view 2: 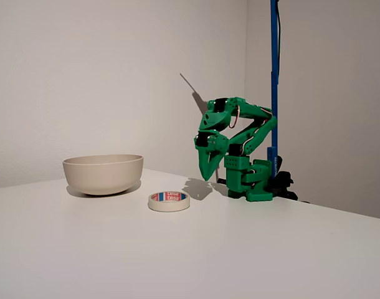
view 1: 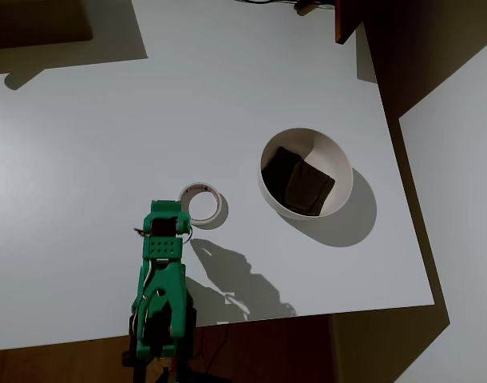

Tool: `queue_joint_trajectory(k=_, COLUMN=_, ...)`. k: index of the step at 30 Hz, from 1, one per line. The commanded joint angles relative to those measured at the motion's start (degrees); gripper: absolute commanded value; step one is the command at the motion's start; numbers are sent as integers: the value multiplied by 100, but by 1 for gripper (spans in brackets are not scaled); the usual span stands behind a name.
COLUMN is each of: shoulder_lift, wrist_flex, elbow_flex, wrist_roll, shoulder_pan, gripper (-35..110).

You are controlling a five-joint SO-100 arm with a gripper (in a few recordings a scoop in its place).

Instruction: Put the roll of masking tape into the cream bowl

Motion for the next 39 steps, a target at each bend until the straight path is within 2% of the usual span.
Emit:
queue_joint_trajectory(k=1, shoulder_lift=-562, wrist_flex=-229, elbow_flex=-659, wrist_roll=-44, shoulder_pan=721, gripper=-8)
queue_joint_trajectory(k=7, shoulder_lift=-1556, wrist_flex=-457, elbow_flex=-1072, wrist_roll=-343, shoulder_pan=1600, gripper=-8)
queue_joint_trajectory(k=10, shoulder_lift=-1854, wrist_flex=-448, elbow_flex=-1204, wrist_roll=-325, shoulder_pan=1828, gripper=5)
queue_joint_trajectory(k=13, shoulder_lift=-1942, wrist_flex=-527, elbow_flex=-1195, wrist_roll=-316, shoulder_pan=1942, gripper=6)
queue_joint_trajectory(k=19, shoulder_lift=-2048, wrist_flex=-677, elbow_flex=-1195, wrist_roll=-299, shoulder_pan=2074, gripper=10)
queue_joint_trajectory(k=39, shoulder_lift=-3199, wrist_flex=-1151, elbow_flex=-1169, wrist_roll=-176, shoulder_pan=1758, gripper=9)
